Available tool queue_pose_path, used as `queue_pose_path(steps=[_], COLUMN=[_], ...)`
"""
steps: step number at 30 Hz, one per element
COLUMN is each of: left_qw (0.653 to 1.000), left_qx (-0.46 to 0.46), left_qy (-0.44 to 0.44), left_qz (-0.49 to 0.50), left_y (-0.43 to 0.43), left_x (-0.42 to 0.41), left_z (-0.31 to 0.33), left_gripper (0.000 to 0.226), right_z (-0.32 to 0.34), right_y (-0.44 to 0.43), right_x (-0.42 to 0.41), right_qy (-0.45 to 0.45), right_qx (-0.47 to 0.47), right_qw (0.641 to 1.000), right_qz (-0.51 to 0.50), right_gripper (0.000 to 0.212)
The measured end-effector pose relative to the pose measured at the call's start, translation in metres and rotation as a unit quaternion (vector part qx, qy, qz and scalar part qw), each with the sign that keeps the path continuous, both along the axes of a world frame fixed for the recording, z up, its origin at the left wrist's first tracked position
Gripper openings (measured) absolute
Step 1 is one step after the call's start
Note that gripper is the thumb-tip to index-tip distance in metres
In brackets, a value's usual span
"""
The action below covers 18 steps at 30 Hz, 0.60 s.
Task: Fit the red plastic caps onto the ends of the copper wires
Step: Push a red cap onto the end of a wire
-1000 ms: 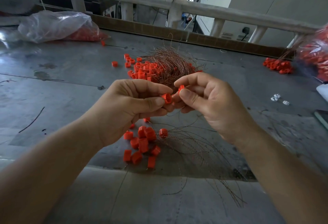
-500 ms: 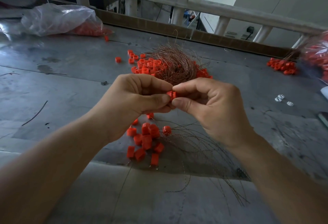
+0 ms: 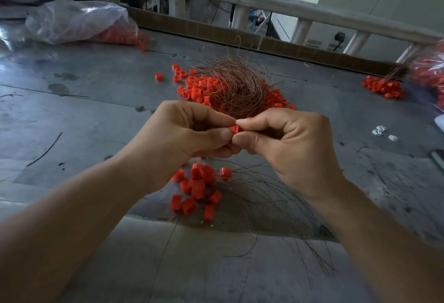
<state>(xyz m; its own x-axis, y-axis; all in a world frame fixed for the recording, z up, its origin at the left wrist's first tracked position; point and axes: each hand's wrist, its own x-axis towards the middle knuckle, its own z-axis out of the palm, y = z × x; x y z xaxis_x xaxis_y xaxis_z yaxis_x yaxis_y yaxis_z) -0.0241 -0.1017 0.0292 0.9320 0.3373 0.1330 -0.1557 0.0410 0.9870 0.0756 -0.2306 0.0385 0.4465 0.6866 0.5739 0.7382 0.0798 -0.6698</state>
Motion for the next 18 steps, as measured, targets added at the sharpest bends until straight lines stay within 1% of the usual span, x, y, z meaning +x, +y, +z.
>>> queue_pose_path(steps=[4,7,10,12,14,16,18], left_qw=[1.0,1.0,0.999,0.998,0.996,0.994,0.992], left_qx=[0.016,-0.006,-0.03,-0.034,-0.046,-0.06,-0.063], left_qy=[-0.008,-0.008,0.001,0.007,0.014,0.021,0.024], left_qz=[0.006,-0.006,-0.03,-0.051,-0.075,-0.094,-0.107], left_y=[-0.001,0.0,0.001,0.002,0.004,0.006,0.005], left_x=[-0.001,0.0,-0.001,-0.002,-0.003,-0.004,-0.005], left_z=[-0.001,0.0,0.002,0.003,0.005,0.006,0.006], left_gripper=[0.024,0.023,0.022,0.021,0.021,0.029,0.042], right_z=[0.0,-0.001,0.001,0.003,0.006,0.009,0.012], right_y=[-0.001,-0.001,-0.001,-0.001,-0.003,-0.004,-0.005], right_x=[-0.001,-0.001,0.0,0.001,0.004,0.006,0.007], right_qy=[-0.026,-0.023,-0.002,0.05,0.094,0.084,0.054], right_qx=[-0.002,0.004,-0.003,-0.014,-0.039,-0.084,-0.129], right_qw=[1.0,1.0,1.0,0.998,0.992,0.988,0.982], right_qz=[-0.005,-0.003,0.009,0.034,0.068,0.098,0.123], right_gripper=[0.026,0.026,0.021,0.018,0.025,0.03,0.024])
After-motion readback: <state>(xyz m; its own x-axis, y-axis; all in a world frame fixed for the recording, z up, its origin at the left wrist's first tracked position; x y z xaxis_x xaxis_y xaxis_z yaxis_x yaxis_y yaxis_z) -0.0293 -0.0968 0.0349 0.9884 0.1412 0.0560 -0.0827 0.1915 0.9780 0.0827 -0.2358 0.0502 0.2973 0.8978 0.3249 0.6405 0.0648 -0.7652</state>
